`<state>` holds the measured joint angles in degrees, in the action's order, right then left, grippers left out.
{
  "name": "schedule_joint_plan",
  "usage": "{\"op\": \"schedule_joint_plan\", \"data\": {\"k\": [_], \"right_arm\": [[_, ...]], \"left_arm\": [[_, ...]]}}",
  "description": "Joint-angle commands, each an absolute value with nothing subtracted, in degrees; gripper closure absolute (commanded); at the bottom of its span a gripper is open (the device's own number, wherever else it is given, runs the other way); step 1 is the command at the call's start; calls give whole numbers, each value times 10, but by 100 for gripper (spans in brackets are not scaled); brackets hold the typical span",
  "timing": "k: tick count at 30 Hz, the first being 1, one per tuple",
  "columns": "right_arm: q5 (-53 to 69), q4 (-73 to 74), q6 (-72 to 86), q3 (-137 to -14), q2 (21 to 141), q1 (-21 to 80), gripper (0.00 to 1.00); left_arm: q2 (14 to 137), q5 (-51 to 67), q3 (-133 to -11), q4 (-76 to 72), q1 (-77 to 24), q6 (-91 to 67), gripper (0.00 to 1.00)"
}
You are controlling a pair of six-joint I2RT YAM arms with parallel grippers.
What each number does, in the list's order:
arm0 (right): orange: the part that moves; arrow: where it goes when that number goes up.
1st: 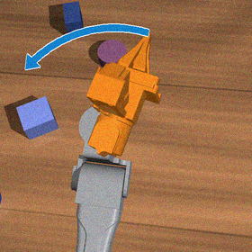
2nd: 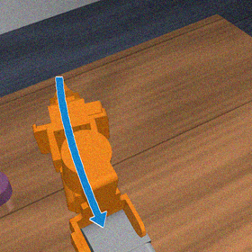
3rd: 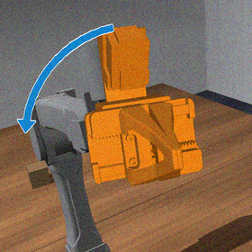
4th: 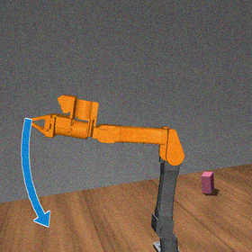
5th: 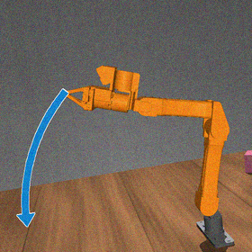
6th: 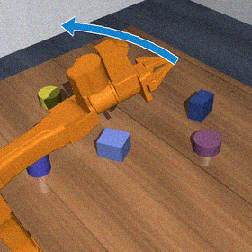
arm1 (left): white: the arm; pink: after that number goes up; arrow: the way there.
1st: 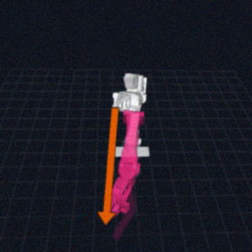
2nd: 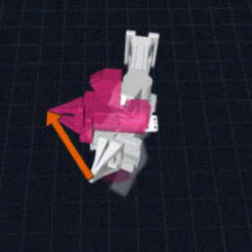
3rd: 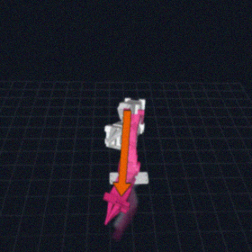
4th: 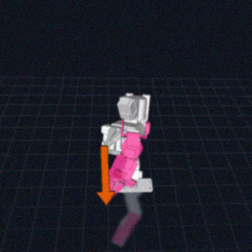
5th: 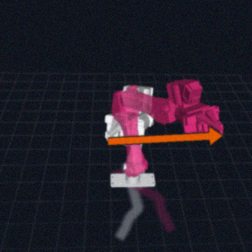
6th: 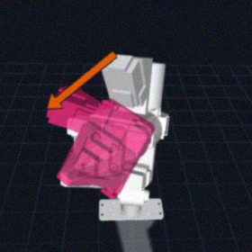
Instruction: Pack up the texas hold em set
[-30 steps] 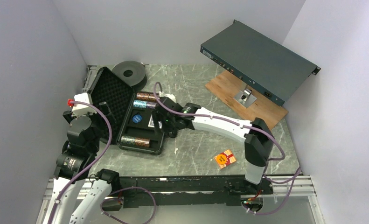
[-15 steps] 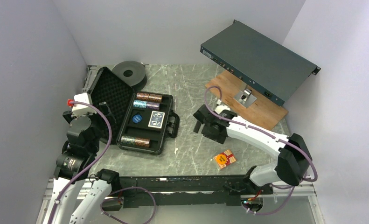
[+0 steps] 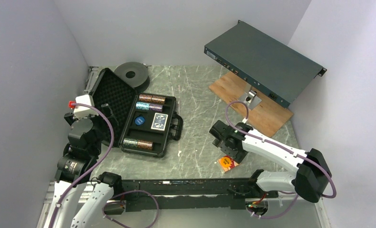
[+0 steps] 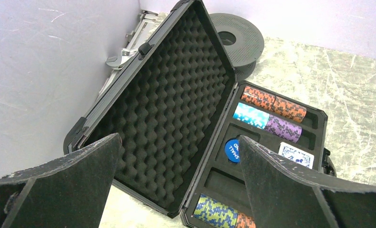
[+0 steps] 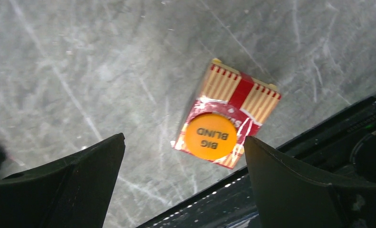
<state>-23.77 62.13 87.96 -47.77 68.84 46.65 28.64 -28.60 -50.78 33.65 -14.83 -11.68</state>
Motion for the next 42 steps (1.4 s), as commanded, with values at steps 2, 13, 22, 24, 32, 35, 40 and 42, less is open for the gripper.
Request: {"op": "schedule_joint_plan", "data": {"k": [2, 13, 22, 24, 32, 35, 40, 42], "right_arm": [[-203, 620, 884, -434, 683, 452, 0], [-174, 541, 847, -386, 704, 422, 0], [-159, 517, 828, -376, 726, 415, 0], [-159, 508, 820, -378, 729, 416, 0], [-160, 445, 741, -422, 776, 416, 22], [-159, 409, 684, -462, 809, 416, 27], [-143, 345, 545, -530, 895, 418, 24], [-129, 328, 493, -561, 929, 420, 22]], "left_arm": [[288, -276, -505, 314, -150, -110, 0], [290, -271, -504, 313, -150, -110, 0], [292, -269, -504, 312, -150, -108, 0], [294, -269, -504, 312, -150, -108, 0], [296, -268, -504, 312, -150, -108, 0], [296, -268, -504, 312, -150, -107, 0], [298, -268, -503, 311, -150, -107, 0], [299, -269, -503, 310, -150, -106, 0]]}}
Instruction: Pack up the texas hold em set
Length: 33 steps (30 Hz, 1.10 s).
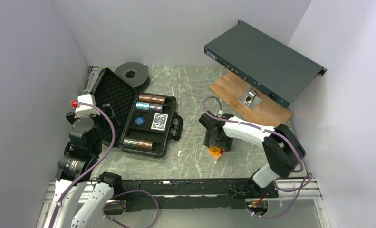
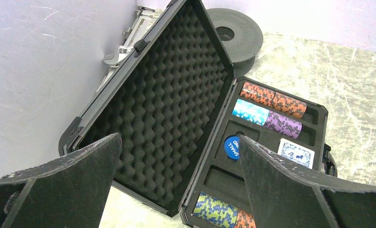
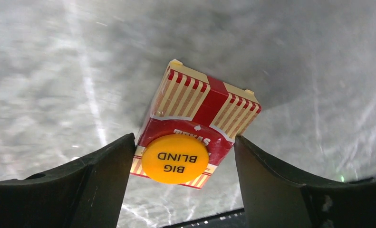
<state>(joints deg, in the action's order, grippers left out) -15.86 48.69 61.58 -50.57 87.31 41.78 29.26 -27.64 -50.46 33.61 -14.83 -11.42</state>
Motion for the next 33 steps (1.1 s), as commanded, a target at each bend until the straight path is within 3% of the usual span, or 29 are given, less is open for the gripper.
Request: {"op": "schedule_joint_plan", "data": {"k": [1, 8, 15, 33], "right_arm": [[-120, 317, 462, -576, 943, 423, 21], [-116, 325, 325, -669, 1008, 434, 8], [-157, 357, 298, -715, 1006, 434, 8], [-97, 341, 300, -638, 933, 434, 25]], "left_arm": [[299, -268, -503, 310, -150, -106, 0], [303, -272, -500, 307, -149, -103, 0], [311, -270, -501, 306, -145, -102, 0], [323, -255, -502, 304, -131, -104, 0]]}}
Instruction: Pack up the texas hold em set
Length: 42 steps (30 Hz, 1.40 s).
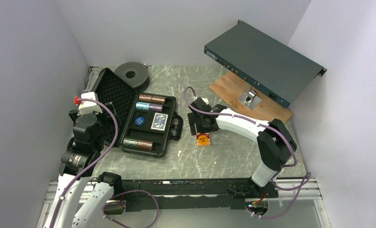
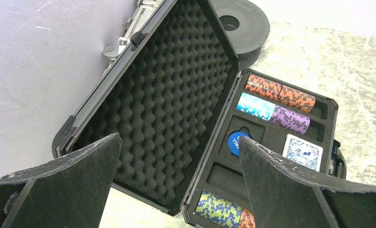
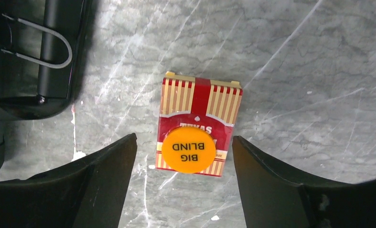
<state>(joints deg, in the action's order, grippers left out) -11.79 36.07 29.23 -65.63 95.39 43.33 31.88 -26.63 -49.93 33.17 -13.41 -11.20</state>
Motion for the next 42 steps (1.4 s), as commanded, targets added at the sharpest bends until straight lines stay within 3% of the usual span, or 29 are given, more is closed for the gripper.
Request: {"op": "schedule_joint_plan", "data": {"k": [1, 10, 27, 42], "right_arm": [[-93, 338, 302, -635, 933, 434, 26], [-82, 335, 312, -637, 956, 435, 39], [-104, 356, 317, -632, 951, 435, 32], [-97, 352, 328, -607, 947, 442, 34]], "left_arm": [[323, -255, -502, 305, -130, -104, 0], [321, -253, -502, 304, -130, -105, 0], [323, -245, -502, 303, -130, -104, 0], [322, -246, -502, 303, -130, -104, 0]]}}
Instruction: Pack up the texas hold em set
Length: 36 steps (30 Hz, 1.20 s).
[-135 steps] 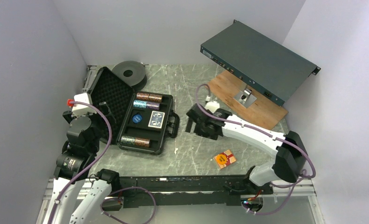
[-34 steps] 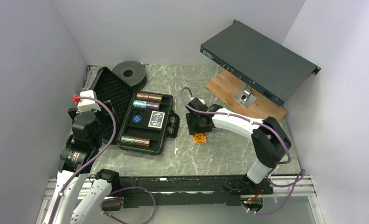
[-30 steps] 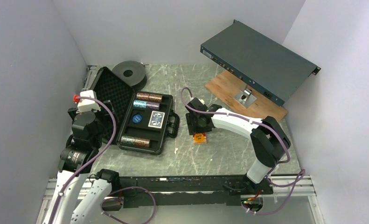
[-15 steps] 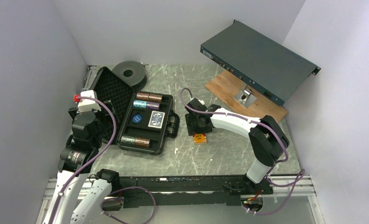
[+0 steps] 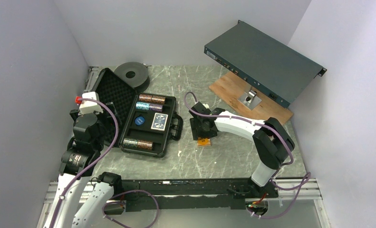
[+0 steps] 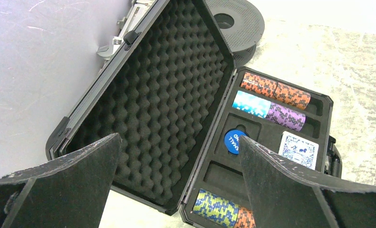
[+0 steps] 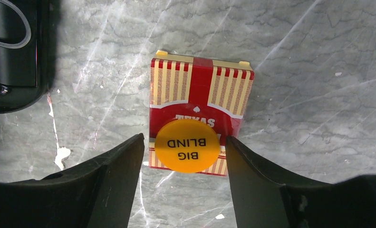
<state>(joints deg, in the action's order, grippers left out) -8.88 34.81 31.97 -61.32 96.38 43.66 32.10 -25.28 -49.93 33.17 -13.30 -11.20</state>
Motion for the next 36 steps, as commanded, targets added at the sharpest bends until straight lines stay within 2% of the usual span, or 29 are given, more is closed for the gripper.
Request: {"op": "schedule_joint_plan", "data": {"k": [1, 24, 36], "right_arm": [[-97, 352, 328, -607, 947, 443, 35], [-152, 388, 323, -646, 989, 484, 40], [-155, 399, 312, -671, 983, 485, 52]], "left_arm": [[322, -246, -502, 303, -130, -104, 0], [317, -243, -502, 304, -130, -104, 1], [318, -241, -502, 303, -130, -103, 1]]}}
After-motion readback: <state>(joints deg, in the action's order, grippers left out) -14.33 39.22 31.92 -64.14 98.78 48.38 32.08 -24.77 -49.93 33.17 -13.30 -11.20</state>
